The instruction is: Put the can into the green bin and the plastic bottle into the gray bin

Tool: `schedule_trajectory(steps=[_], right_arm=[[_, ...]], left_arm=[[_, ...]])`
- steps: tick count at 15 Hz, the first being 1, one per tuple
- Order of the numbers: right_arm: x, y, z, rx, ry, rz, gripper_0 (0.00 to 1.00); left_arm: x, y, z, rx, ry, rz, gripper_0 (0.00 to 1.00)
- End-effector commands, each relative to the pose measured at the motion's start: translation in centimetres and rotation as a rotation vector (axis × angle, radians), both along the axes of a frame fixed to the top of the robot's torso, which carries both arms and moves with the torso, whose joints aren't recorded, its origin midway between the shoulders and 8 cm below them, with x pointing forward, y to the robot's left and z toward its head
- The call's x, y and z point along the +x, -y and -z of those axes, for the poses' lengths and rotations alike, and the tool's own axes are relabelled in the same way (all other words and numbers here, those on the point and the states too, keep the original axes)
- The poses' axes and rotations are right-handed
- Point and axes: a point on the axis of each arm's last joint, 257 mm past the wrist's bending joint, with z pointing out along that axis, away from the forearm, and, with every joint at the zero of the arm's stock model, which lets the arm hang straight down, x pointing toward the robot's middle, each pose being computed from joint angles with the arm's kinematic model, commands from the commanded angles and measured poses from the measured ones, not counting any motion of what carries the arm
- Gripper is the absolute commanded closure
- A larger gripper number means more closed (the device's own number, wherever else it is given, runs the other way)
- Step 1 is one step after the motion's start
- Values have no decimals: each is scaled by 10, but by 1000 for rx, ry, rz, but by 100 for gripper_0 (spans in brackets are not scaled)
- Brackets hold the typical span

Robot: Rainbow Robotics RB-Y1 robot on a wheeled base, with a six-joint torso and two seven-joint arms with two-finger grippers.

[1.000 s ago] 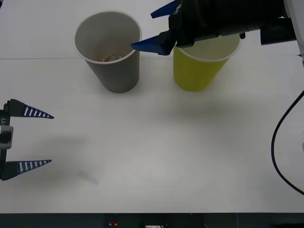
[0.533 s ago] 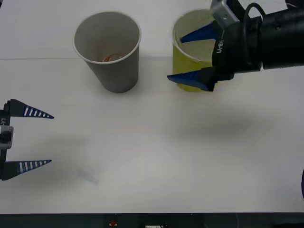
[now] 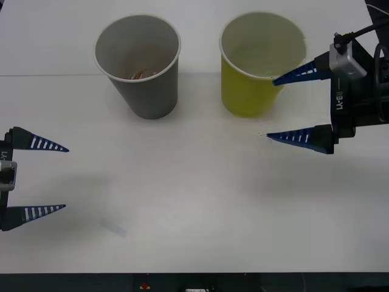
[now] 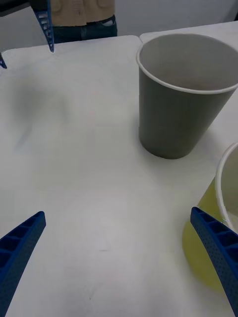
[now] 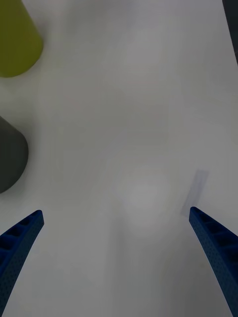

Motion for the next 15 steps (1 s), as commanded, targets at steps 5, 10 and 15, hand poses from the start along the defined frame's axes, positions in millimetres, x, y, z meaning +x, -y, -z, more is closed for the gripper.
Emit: schedule_trajectory(steps=[5,10,15], right_arm=[[-23,45,40,-19,-34,29,0],[-34,65,62,-33,-51,53,0],[-39,71,70,-48,-48,48,0]], left_arm=[[0,0,0,0,0,0,0],[0,0,0,0,0,0,0],[0,0,0,0,0,0,0]])
